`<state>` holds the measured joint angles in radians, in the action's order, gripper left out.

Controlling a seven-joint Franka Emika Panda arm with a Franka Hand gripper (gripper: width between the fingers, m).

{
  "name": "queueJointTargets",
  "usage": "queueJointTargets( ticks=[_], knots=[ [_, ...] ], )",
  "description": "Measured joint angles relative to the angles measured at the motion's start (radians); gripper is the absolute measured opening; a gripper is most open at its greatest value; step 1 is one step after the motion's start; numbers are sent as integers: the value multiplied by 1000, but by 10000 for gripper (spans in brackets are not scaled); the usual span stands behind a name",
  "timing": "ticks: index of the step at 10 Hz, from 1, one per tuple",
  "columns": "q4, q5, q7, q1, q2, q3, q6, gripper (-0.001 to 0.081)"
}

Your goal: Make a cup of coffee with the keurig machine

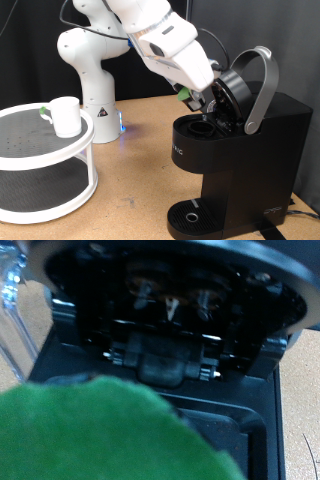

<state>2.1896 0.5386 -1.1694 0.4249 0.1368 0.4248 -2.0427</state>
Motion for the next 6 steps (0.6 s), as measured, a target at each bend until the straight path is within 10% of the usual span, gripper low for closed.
queueJointTargets(
  ticks=[6],
  knots=[
    [-2,6,-4,2,-67,-26,-47,468]
  ],
)
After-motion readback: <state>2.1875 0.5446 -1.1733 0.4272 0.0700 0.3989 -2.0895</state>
